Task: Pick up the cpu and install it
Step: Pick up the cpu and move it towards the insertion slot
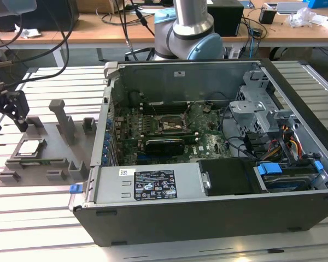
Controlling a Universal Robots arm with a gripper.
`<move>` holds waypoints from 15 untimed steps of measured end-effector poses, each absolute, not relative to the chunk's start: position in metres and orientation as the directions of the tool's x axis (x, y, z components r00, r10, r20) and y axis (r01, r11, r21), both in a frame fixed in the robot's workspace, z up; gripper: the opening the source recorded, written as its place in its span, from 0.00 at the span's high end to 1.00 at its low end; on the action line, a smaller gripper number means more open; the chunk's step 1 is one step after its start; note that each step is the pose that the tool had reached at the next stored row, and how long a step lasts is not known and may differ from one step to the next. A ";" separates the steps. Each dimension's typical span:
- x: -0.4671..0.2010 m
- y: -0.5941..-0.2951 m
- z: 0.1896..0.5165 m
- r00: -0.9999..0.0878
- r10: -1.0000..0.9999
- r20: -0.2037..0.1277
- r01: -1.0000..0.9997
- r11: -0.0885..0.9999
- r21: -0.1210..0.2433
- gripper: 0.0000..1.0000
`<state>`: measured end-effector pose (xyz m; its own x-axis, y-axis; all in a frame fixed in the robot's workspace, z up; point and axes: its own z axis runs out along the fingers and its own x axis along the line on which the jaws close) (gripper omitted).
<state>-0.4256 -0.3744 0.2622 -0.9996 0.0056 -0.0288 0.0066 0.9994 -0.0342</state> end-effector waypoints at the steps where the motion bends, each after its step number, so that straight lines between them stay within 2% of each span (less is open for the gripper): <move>1: -0.426 -0.374 0.261 -1.000 0.006 -0.029 0.007 0.999 -0.034 0.34; 15: -0.425 -0.374 0.251 -1.000 0.006 -0.029 0.007 0.999 -0.034 0.34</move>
<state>-0.4251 -0.3744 0.2513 -0.9996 0.0056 -0.0288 0.0066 0.9994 -0.0342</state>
